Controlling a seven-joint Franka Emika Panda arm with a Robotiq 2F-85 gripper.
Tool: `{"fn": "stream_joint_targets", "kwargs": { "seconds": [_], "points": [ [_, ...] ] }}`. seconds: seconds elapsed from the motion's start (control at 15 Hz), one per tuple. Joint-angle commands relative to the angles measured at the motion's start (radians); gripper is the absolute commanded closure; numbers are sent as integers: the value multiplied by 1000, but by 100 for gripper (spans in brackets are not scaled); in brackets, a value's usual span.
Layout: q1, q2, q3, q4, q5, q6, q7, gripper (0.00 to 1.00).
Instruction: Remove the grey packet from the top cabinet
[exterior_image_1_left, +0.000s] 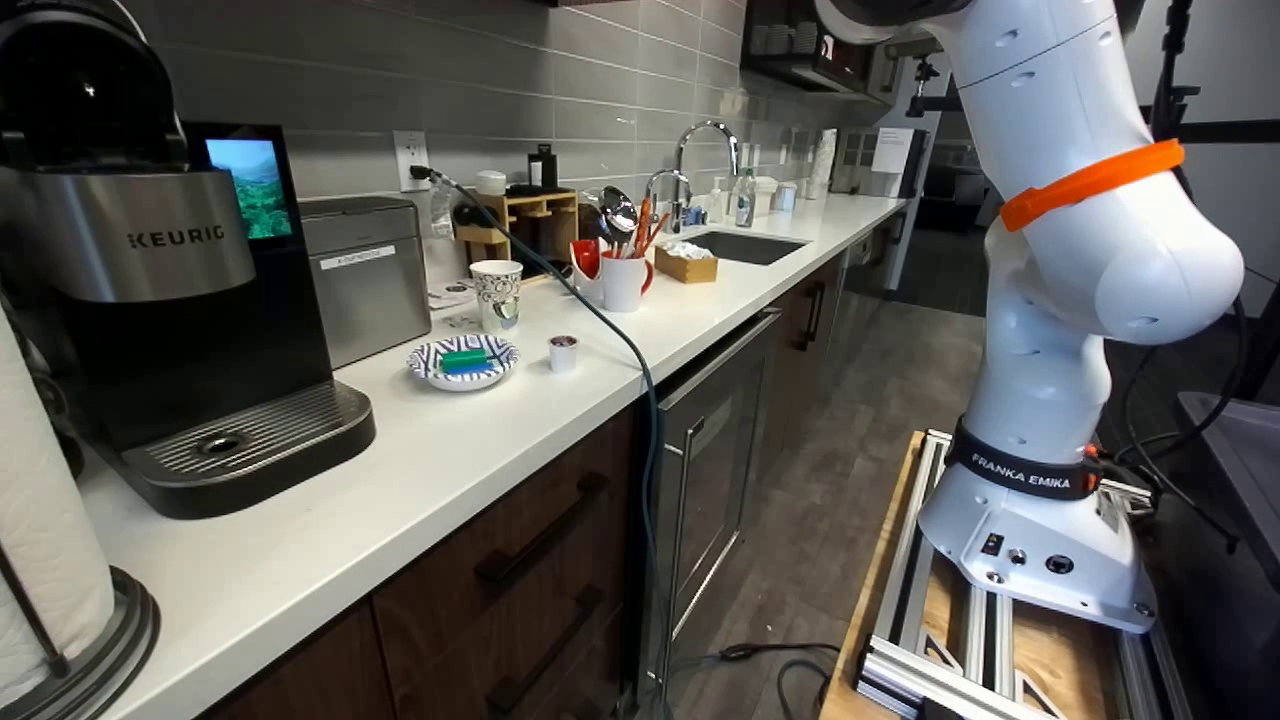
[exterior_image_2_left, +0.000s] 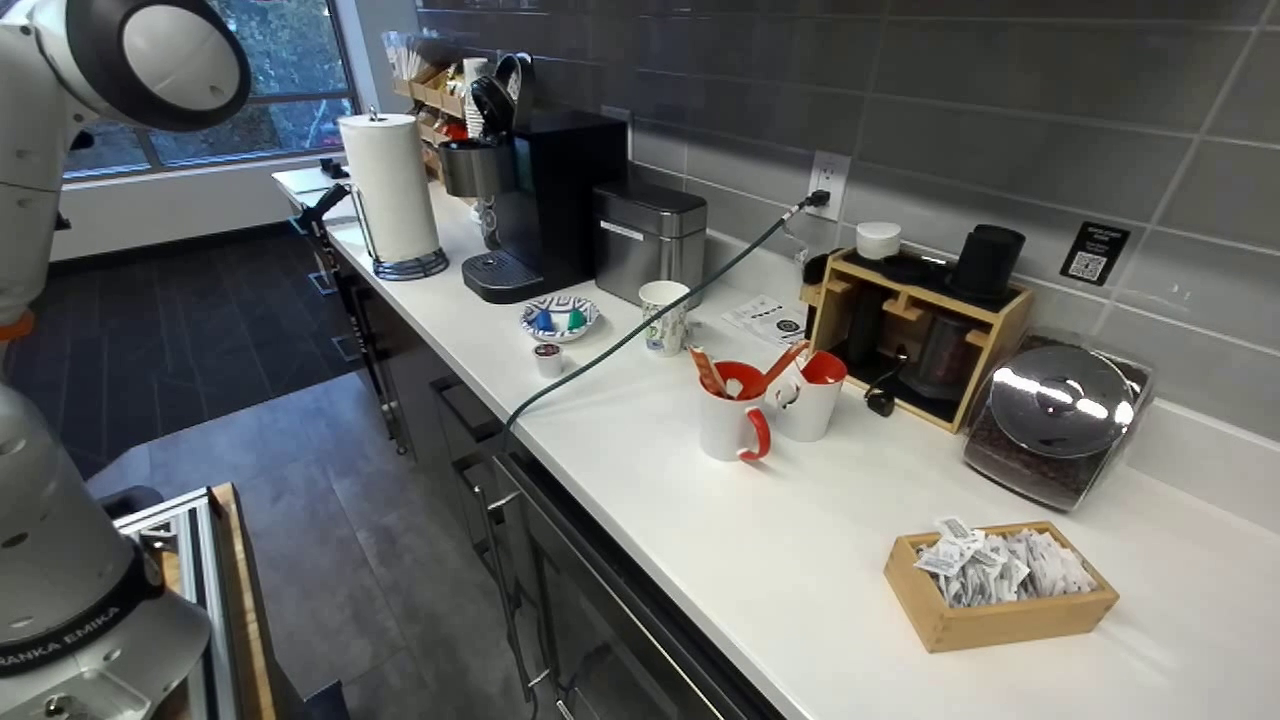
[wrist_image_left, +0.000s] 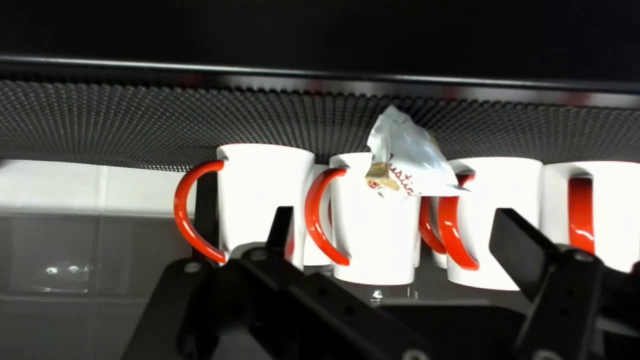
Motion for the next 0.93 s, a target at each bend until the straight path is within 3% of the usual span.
{"fn": "stream_joint_targets", "kwargs": {
  "seconds": [0.0,0.6,0.67,0.87],
  "points": [
    [30,27,-56,12,-65,-21,90,0],
    [37,66,-57,9,-54,25,88,0],
    [37,70,-57,9,-54,28,85,21],
    [38,77,-61,9,-56,37,86,42]
  ]
}}
